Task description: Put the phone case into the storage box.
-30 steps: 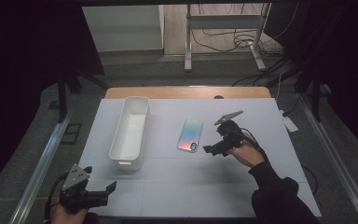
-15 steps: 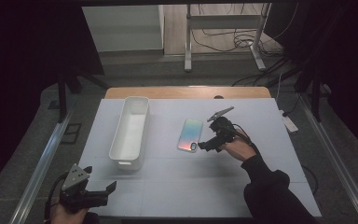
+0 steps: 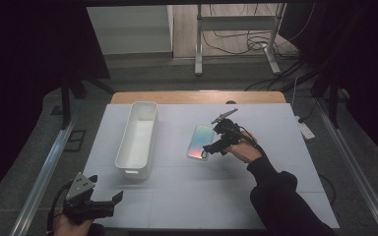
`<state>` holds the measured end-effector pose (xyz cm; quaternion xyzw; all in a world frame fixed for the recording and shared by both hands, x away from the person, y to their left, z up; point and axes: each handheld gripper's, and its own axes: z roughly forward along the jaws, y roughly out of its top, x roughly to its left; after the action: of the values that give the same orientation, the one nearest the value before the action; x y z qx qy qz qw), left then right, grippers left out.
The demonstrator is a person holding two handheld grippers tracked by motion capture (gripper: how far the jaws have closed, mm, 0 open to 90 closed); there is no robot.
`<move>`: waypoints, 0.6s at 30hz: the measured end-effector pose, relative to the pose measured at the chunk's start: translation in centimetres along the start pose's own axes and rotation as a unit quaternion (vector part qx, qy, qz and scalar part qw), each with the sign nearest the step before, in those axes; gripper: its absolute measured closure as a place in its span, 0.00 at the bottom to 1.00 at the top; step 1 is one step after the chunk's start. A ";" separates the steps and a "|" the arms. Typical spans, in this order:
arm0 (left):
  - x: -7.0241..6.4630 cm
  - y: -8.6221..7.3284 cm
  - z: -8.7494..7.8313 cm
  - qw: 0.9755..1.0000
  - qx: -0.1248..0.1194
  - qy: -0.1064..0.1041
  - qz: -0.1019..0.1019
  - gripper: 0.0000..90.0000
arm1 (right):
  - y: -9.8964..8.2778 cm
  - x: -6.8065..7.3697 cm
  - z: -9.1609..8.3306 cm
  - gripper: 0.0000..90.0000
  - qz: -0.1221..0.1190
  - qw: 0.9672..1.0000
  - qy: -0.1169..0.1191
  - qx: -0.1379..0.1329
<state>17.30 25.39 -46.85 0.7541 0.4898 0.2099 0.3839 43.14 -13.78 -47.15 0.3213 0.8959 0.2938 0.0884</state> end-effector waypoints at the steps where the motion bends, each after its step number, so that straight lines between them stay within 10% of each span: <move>1: 0.0 0.0 0.0 1.000 0.000 0.000 0.000 0.01 | 0.1 0.0 0.1 0.00 0.000 1.000 -0.001 0.002; 18: 0.0 0.0 0.0 1.000 0.001 -0.002 0.001 0.01 | 1.7 -0.4 1.9 0.05 0.017 1.000 0.009 0.017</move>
<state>17.34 25.39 -46.86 0.7554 0.4885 0.2087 0.3836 44.98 -12.07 -47.68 0.3354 0.8958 0.2833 0.0695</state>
